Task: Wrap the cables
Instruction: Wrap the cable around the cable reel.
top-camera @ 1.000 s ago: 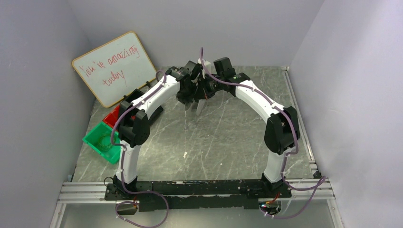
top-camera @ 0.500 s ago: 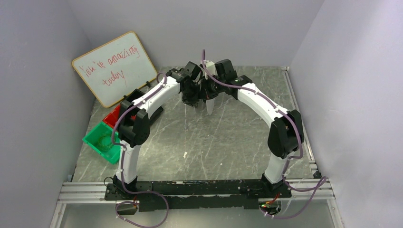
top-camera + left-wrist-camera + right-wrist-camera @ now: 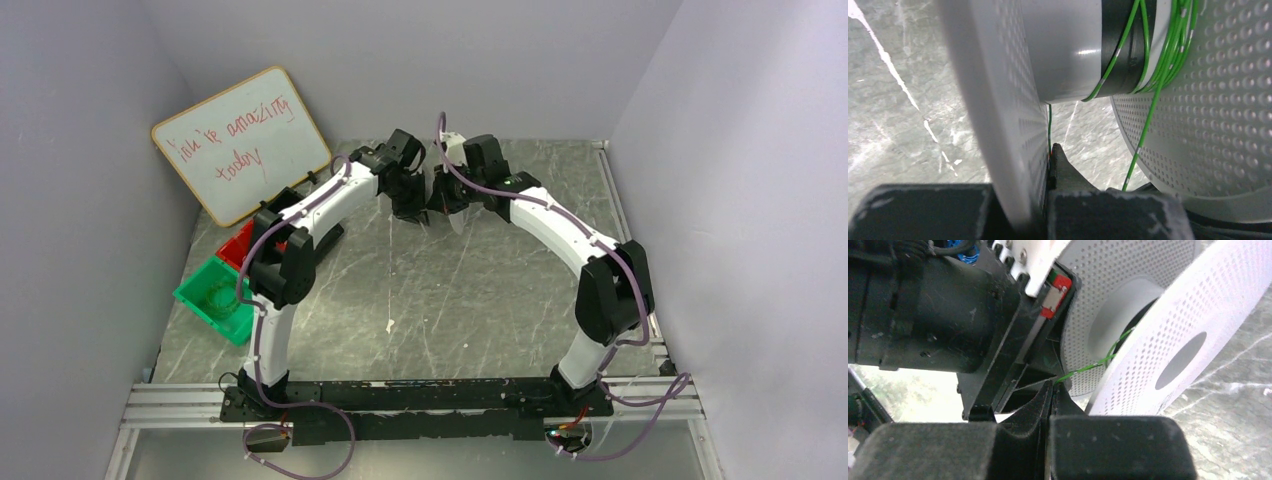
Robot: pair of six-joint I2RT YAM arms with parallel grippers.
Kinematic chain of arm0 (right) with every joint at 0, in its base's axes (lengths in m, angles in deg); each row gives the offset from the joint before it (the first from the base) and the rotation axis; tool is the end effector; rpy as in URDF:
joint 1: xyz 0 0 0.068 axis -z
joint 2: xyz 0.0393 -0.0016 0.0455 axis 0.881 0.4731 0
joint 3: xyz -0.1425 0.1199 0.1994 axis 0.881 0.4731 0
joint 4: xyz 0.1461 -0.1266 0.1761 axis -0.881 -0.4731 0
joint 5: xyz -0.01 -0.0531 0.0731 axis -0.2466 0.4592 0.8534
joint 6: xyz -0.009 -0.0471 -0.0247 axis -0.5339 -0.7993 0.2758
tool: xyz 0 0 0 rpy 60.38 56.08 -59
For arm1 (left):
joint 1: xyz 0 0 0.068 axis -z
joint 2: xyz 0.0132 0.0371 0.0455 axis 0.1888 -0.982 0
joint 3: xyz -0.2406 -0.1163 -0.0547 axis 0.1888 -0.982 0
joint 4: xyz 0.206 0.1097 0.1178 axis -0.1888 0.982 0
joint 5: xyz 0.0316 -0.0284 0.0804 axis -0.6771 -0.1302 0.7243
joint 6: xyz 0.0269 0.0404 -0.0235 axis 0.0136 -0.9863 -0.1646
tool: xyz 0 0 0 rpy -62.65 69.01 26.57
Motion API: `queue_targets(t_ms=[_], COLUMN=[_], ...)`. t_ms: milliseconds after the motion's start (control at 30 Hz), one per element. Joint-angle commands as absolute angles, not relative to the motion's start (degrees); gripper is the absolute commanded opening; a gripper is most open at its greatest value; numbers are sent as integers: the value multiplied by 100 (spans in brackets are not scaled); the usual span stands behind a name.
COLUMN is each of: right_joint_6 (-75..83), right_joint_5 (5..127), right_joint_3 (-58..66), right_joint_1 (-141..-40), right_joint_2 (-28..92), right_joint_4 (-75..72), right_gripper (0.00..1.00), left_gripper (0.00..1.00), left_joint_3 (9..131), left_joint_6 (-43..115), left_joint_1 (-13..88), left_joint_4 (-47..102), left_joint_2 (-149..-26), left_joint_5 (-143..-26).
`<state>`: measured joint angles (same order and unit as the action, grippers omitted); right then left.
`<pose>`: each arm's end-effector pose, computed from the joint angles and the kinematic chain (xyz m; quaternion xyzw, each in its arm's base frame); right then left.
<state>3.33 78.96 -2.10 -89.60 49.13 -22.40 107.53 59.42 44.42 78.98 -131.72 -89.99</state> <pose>0.3425 0.1952 0.2966 -0.2437 0.8534 0.2822 0.3643 0.3769 -0.2598 0.2651 0.0152 0.9584 -0.2431 0.1489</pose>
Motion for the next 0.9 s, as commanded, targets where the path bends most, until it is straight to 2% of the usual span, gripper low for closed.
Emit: queue_targets(t_ms=[0,433,867], right_joint_6=[105,-647,-1511], right_joint_5=[6850,5831,4529], right_joint_3=[46,425,730], right_joint_1=[-8786,-8810,-9116], right_joint_2=[4860,4764,4666], right_joint_4=[-1917,-1456,-982], right_gripper=[0,0,0], left_gripper=[2,2,2], left_joint_3=[11157,11278,11053], left_joint_6=[6198,6706,7101], left_joint_1=[4441,4275,4033], left_joint_4=[7479,6999,6552], left_joint_2=[-12923,-12975,-12895], left_joint_5=[-10139,-11368,-12094])
